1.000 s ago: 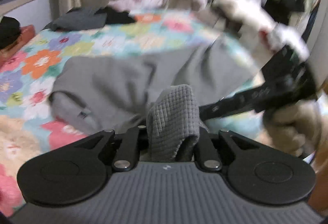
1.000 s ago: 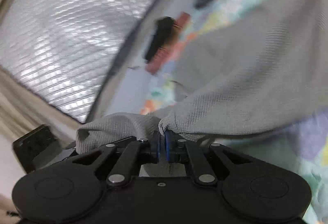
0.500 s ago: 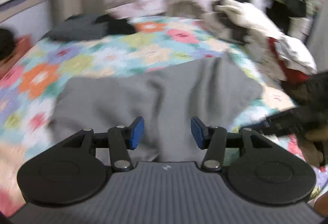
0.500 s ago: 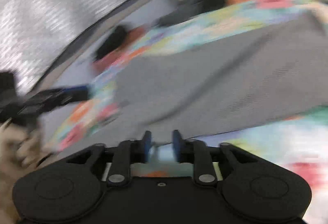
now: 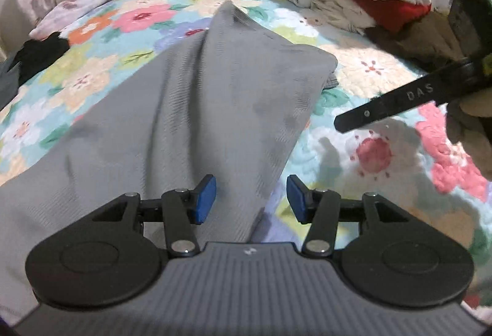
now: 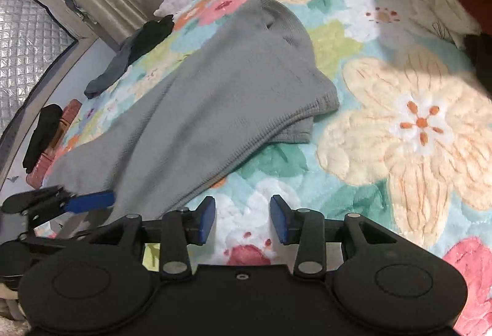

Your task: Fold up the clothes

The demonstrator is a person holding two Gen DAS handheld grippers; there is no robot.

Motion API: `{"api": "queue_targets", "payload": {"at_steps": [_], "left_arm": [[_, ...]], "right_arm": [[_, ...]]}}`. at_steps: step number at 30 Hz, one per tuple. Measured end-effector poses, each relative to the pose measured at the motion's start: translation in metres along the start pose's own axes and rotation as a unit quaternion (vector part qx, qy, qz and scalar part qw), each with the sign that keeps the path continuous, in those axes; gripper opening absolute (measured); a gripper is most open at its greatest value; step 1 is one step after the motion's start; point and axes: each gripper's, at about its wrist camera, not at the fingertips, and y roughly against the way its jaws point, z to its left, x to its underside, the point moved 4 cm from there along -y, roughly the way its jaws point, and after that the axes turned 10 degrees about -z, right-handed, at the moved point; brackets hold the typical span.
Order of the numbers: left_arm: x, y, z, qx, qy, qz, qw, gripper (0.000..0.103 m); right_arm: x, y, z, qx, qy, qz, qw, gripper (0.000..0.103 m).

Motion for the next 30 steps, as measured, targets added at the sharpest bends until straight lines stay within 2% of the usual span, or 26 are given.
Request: {"api": "queue_targets", "payload": {"at_steps": [2,4,5,6,7,8,9,11,16,18,20,22,23,24,25,27,30], "left_arm": [[0.003,-0.019,-0.009,-0.018,-0.025,0.011,0.9995,0.067],[0.008,-0.027,-0.011,-0.026,-0.033,0.009,0.9991,0.067],[0.01,-0.03,-0.012,-0.03,-0.035,0.007,0.9989,0.063],[0.01,-0.028,-0.011,-0.03,-0.031,-0.001,0.9991,0.056],[0.01,-0.025,-0.01,-0.03,-0.024,-0.011,0.9992,0.027],[0.008,-0.021,-0.007,-0.032,-0.015,-0.02,0.9992,0.009],[0.007,-0.016,-0.005,-0.035,-0.006,-0.028,0.999,0.009],[0.006,-0.009,0.009,-0.041,0.043,-0.046,0.9972,0.007],[0.008,0.006,0.042,-0.034,0.145,-0.075,0.9859,0.007],[0.008,0.011,0.045,-0.029,0.161,-0.082,0.9832,0.007],[0.005,0.014,0.047,-0.05,0.146,-0.089,0.984,0.007],[0.004,0.016,0.049,-0.07,0.126,-0.094,0.9851,0.007],[0.003,0.018,0.052,-0.069,0.13,-0.096,0.9844,0.007],[0.003,0.019,0.056,-0.062,0.142,-0.099,0.9829,0.007],[0.003,0.022,0.058,-0.054,0.155,-0.103,0.981,0.007],[0.001,0.03,0.055,-0.052,0.149,-0.107,0.9816,0.006],[-0.004,0.049,0.043,-0.055,0.128,-0.125,0.9823,0.006]], "right_arm": [[-0.001,-0.001,-0.003,-0.003,-0.009,-0.001,1.0,0.047],[-0.004,-0.002,-0.004,-0.005,-0.016,-0.002,1.0,0.048],[-0.005,-0.003,-0.004,-0.004,-0.014,-0.004,1.0,0.049],[-0.006,-0.002,-0.003,-0.005,-0.012,-0.007,1.0,0.049],[-0.006,-0.002,-0.003,-0.006,-0.012,-0.009,1.0,0.05],[-0.007,-0.003,-0.003,-0.011,-0.017,-0.008,1.0,0.05],[-0.008,-0.004,-0.004,-0.015,-0.022,-0.008,1.0,0.05],[-0.009,-0.005,-0.004,-0.024,-0.034,-0.007,0.999,0.05],[-0.014,-0.009,0.003,-0.06,-0.064,-0.005,0.996,0.05],[-0.014,-0.016,0.002,-0.081,-0.092,-0.005,0.992,0.052],[-0.012,-0.03,-0.008,-0.1,-0.167,-0.004,0.981,0.052],[-0.009,-0.046,-0.024,-0.101,-0.278,-0.005,0.955,0.052],[-0.008,-0.053,-0.031,-0.103,-0.325,-0.006,0.94,0.052],[-0.009,-0.058,-0.031,-0.112,-0.343,-0.009,0.933,0.052],[-0.012,-0.061,-0.028,-0.114,-0.337,-0.009,0.934,0.052],[-0.017,-0.064,-0.02,-0.099,-0.305,-0.01,0.947,0.052],[-0.019,-0.067,-0.012,-0.106,-0.3,-0.026,0.948,0.051]]}}
